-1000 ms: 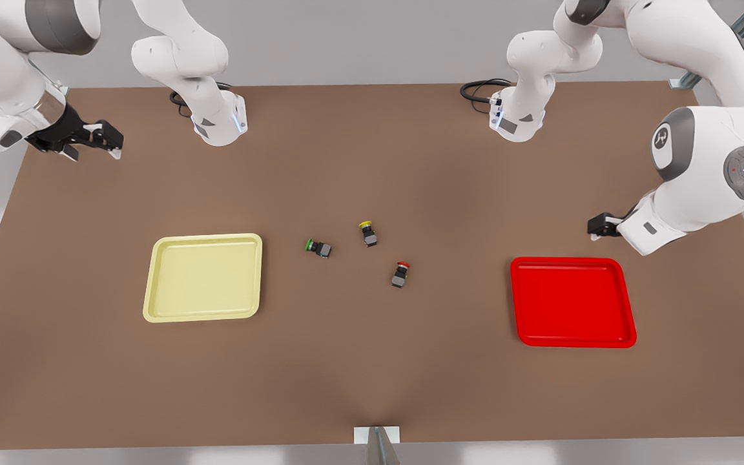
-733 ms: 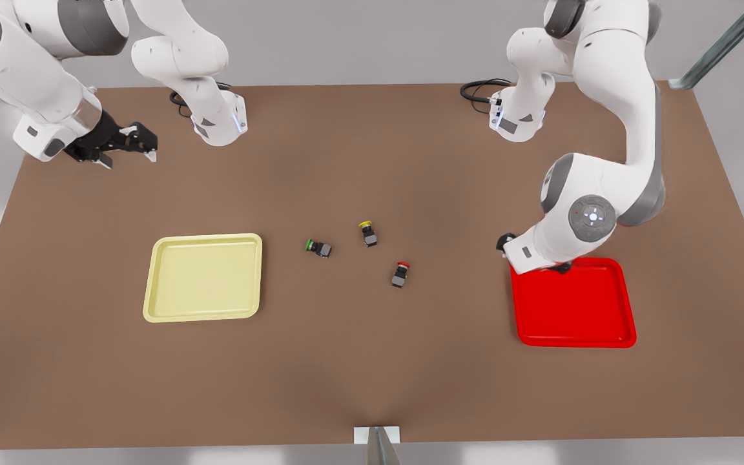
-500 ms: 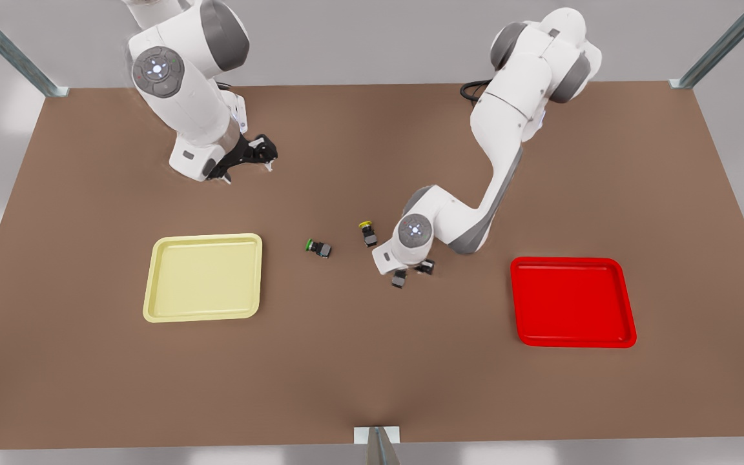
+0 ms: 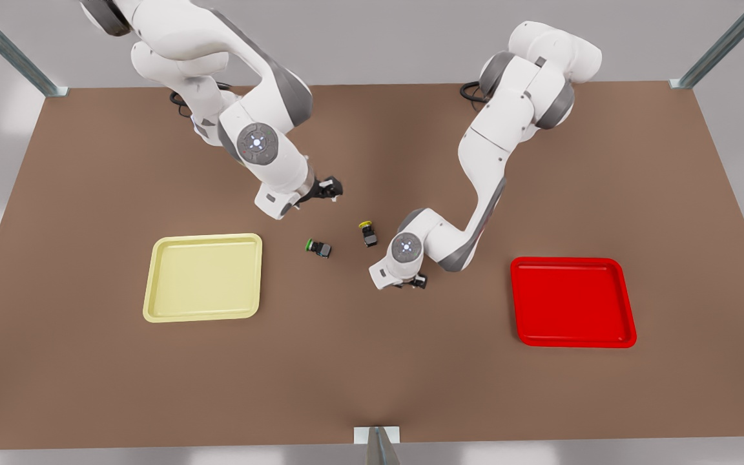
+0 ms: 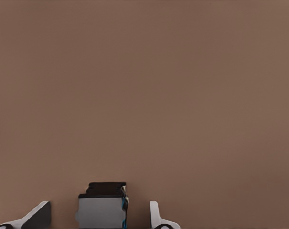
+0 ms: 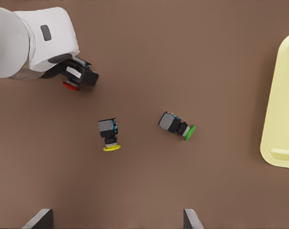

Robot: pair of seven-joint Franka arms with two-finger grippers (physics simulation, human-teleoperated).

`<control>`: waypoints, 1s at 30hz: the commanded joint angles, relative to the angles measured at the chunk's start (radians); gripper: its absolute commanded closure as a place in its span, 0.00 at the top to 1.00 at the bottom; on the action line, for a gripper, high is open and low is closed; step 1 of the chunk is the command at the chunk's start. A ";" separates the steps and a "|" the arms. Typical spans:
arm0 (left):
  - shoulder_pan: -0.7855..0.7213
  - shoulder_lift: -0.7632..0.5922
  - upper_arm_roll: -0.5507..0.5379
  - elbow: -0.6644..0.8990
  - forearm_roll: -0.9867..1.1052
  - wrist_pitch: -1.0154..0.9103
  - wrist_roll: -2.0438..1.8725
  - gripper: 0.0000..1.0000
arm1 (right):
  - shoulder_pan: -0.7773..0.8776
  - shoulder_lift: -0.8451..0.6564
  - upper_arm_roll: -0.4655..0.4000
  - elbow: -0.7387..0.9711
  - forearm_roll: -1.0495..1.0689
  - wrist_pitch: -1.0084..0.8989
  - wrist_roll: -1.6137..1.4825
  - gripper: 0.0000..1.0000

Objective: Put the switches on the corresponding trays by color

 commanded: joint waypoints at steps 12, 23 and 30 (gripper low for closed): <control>0.002 -0.005 -0.005 0.003 0.007 -0.015 -0.007 0.51 | 0.165 0.167 0.001 0.015 -0.101 0.154 -0.089 1.00; 0.166 -0.267 -0.020 -0.268 0.011 -0.032 0.081 0.52 | 0.174 0.342 -0.001 0.007 -0.169 0.286 -0.088 1.00; 0.290 -0.434 0.264 -0.515 0.033 -0.006 0.361 0.54 | 0.215 0.404 -0.015 0.058 -0.197 0.298 -0.015 1.00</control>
